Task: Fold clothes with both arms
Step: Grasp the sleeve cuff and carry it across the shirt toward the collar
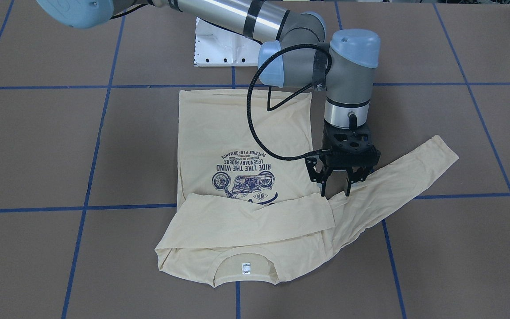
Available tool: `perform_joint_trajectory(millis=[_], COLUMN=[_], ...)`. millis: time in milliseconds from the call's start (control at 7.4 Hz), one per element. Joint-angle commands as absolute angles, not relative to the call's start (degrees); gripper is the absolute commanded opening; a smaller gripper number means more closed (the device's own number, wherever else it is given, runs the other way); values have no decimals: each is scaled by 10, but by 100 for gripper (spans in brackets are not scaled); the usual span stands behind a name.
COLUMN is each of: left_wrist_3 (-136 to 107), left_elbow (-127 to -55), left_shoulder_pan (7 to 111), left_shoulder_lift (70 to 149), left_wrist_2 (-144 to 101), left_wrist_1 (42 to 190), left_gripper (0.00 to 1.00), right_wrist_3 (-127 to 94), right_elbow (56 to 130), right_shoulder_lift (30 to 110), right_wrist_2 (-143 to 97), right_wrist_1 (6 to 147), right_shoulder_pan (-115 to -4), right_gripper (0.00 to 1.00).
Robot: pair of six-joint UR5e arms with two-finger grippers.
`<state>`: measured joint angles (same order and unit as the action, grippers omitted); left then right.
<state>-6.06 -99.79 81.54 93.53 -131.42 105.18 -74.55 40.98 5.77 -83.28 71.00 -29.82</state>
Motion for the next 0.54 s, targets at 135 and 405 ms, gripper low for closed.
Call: perform_joint_trajectory(millis=[135,405], left_wrist_3=[-76,-80], left_elbow=[-1000,-1007], left_shoulder_pan=[815,815], left_shoulder_lift=[936,941], left_wrist_2=[-1319,-1321], left_wrist_1=[1053,1094], left_gripper=[100,100], right_wrist_3=[-721,-698], right_elbow=[505,660], right_shoulder_lift=[111,210], right_wrist_2=[-916,-1000], right_wrist_1=[763,865], right_shoulder_pan=[-349,-412], right_gripper=[99,99])
